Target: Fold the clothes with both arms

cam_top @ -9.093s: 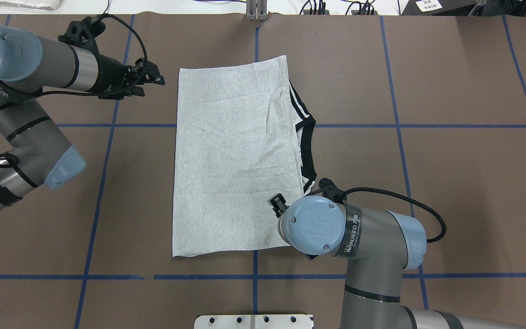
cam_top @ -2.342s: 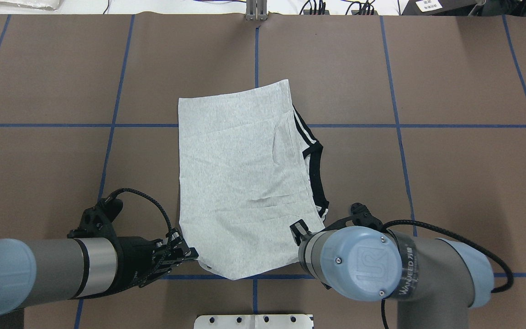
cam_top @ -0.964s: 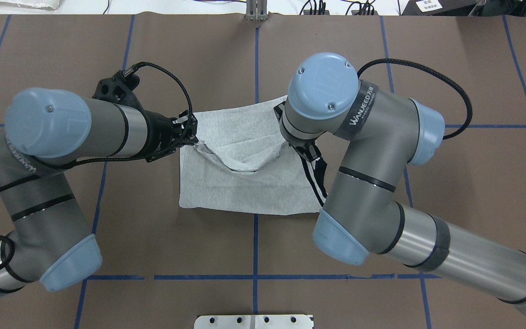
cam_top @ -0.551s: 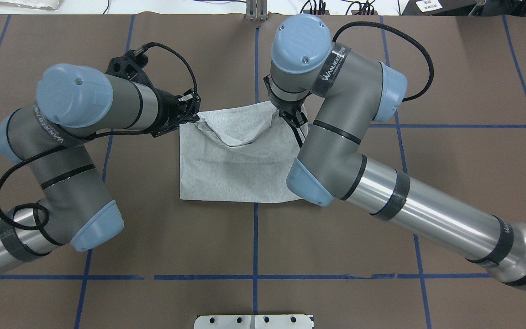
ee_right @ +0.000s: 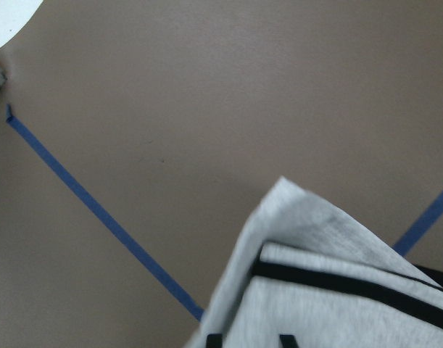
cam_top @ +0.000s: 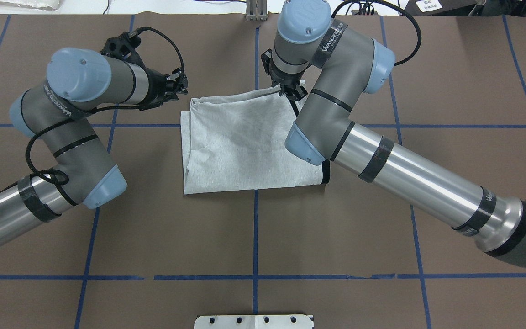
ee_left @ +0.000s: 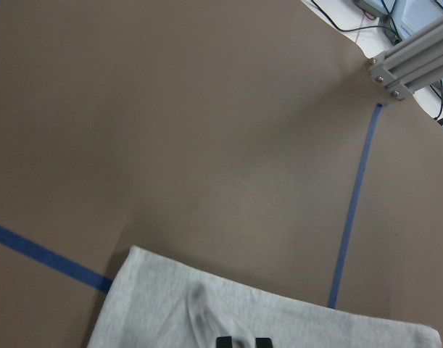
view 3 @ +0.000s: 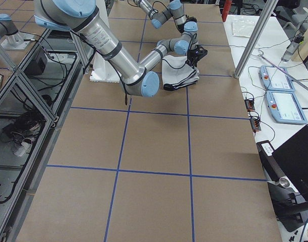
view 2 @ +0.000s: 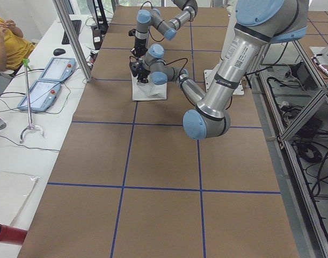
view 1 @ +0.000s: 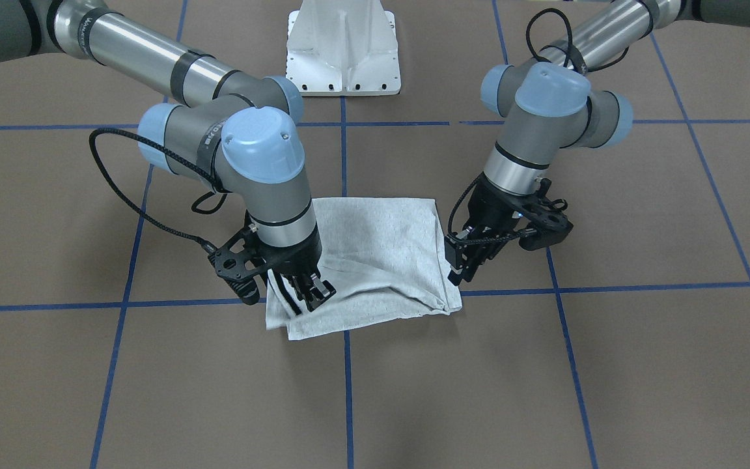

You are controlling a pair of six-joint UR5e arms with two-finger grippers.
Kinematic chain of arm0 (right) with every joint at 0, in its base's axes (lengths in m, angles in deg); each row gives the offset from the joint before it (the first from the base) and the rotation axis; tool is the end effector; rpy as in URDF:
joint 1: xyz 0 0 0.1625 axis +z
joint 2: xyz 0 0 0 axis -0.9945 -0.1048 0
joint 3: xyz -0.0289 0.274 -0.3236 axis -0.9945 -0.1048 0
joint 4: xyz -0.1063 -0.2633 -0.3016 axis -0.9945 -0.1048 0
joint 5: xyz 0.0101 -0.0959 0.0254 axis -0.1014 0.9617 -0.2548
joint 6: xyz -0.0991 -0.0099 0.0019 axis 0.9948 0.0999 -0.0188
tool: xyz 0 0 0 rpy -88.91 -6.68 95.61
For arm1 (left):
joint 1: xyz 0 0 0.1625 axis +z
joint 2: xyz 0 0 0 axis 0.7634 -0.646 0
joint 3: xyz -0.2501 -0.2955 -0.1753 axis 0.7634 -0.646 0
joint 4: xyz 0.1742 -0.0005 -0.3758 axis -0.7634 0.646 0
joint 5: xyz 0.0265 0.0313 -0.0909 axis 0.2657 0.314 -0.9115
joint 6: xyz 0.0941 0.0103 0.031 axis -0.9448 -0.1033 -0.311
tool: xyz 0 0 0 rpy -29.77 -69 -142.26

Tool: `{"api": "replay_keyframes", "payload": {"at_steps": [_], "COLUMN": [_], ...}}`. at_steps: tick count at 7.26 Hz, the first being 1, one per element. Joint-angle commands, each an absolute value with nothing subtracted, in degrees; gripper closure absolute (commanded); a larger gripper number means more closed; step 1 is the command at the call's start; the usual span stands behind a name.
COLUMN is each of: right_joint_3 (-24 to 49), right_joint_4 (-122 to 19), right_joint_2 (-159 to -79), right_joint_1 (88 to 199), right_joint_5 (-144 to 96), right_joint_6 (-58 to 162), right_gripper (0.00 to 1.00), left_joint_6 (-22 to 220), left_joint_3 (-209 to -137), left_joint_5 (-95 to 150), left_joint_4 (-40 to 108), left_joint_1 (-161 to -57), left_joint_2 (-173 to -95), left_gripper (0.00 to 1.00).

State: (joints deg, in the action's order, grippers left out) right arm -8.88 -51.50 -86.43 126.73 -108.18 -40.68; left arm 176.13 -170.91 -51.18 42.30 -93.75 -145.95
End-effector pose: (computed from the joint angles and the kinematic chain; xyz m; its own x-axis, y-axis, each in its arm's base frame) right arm -0.5176 -0.6202 0.1854 0.3034 0.7092 0.6364 -0.6236 0.6528 -0.4301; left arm 0.4180 -0.5640 0.2783 0.2876 -0.3204 -0.9026 0.5762 0.8106 -0.1042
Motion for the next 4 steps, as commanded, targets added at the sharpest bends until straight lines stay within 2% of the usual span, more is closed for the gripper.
{"api": "replay_keyframes", "payload": {"at_steps": [1, 3, 4], "right_joint_3": [-12.63, -12.56, -10.38], "right_joint_4": [-49.64, -49.73, -49.82], "right_joint_2": [-86.32, -89.91, -94.2], "right_joint_1": [132.12, 134.86, 136.7], "right_joint_5": [-110.35, -112.47, -114.91], "right_joint_6": [-29.59, -21.4, -13.97], "right_gripper": [0.0, 0.0, 0.0], "left_joint_6": [172.4, 169.36, 160.89], "left_joint_3": [-169.8, -169.8, -170.06], "left_joint_5": [-51.6, -53.34, -57.19], "left_joint_4": [42.91, 43.17, 43.09], "left_joint_1": [-96.34, -96.95, -98.96], "left_joint_2": [-146.0, -145.91, -145.04], "left_gripper": [0.35, 0.35, 0.35]}}
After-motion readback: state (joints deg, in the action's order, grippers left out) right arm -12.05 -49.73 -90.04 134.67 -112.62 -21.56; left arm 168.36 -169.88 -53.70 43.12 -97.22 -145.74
